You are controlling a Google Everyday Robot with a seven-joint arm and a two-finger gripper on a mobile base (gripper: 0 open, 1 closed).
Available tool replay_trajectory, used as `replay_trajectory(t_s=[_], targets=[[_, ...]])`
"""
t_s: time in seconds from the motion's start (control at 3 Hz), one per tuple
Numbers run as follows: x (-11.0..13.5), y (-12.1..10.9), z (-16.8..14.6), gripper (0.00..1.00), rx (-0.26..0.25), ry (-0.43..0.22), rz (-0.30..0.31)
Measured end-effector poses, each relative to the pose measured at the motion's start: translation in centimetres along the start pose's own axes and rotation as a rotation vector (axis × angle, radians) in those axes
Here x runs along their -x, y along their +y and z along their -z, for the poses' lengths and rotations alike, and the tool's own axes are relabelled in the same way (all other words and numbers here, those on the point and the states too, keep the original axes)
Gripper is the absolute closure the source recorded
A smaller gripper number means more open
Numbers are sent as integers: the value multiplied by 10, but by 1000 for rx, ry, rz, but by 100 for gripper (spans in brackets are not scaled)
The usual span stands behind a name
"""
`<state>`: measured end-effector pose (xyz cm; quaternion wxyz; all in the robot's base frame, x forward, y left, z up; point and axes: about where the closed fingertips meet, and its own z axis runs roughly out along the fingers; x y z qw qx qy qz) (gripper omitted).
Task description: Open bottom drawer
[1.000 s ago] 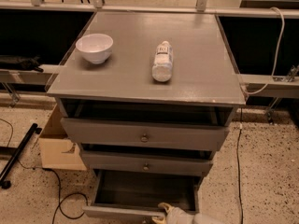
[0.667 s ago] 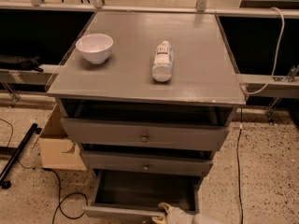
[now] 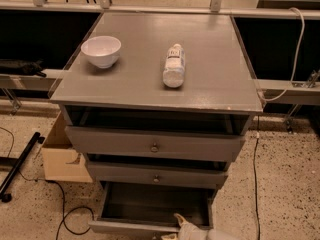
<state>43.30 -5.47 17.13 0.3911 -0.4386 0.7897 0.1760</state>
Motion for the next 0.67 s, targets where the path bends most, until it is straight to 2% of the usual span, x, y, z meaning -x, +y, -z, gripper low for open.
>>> replay_trajectory(t_s=[0.33,0.67], targets=[[0,0,0,0,0,0,0],[0,0,0,0,0,0,0]])
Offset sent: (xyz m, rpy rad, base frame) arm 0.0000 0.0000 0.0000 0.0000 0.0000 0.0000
